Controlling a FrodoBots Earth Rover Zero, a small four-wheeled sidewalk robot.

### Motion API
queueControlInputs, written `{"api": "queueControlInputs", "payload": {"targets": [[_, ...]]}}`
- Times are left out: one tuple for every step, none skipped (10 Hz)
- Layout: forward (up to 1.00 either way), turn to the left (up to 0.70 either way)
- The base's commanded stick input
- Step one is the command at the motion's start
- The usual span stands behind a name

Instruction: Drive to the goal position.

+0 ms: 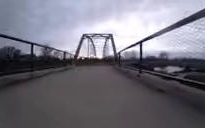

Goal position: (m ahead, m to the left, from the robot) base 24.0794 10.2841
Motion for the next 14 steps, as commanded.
{"api": "queueControlInputs", "payload": {"targets": [[1.0, 0.0], [1.0, 0.0], [1.0, 0.0], [1.0, 0.0], [1.0, 0.0], [1.0, 0.0], [1.0, 0.0], [1.0, 0.0], [1.0, 0.0], [1.0, 0.0], [1.0, 0.0], [1.0, 0.0], [1.0, 0.0], [1.0, 0.0]]}}
